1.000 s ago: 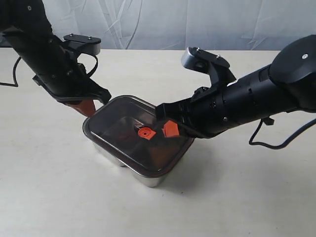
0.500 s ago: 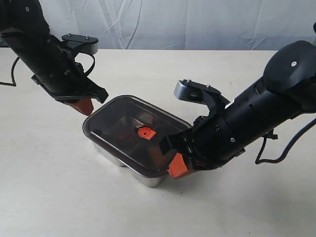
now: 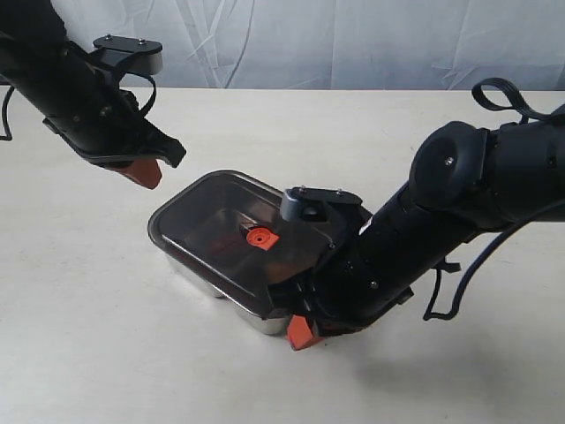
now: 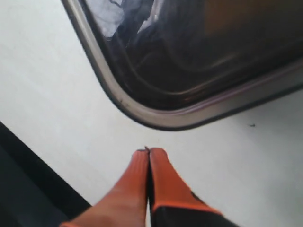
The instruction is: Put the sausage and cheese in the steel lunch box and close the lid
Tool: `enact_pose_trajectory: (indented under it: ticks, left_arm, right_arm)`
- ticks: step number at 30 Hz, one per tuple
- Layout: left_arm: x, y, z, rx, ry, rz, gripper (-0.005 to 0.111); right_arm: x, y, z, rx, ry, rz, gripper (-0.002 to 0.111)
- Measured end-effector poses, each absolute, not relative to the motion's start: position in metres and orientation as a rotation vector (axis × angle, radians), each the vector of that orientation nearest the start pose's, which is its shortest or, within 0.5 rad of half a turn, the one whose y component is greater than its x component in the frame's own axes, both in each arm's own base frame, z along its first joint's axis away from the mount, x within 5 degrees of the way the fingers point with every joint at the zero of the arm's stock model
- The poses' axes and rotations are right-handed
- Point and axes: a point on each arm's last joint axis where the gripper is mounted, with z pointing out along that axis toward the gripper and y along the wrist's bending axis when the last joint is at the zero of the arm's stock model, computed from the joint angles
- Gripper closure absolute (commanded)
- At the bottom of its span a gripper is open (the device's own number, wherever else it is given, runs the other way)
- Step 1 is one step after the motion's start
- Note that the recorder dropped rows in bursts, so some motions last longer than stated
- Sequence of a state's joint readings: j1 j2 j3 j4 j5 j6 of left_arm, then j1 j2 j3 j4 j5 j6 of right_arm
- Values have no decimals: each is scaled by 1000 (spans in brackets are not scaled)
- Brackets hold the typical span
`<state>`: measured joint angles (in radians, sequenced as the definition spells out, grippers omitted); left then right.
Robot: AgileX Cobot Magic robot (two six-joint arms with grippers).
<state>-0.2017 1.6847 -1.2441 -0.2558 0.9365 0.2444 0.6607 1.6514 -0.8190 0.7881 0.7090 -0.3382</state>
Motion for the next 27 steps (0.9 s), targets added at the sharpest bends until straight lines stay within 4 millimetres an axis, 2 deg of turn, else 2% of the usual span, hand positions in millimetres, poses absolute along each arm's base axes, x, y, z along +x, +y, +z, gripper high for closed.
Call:
enact_pose_trajectory:
  ticks: [27]
  left_arm:
    - [329, -86, 248, 457, 2804, -316, 107]
  right_arm:
    - [203, 207, 170, -576, 2891, 823, 109]
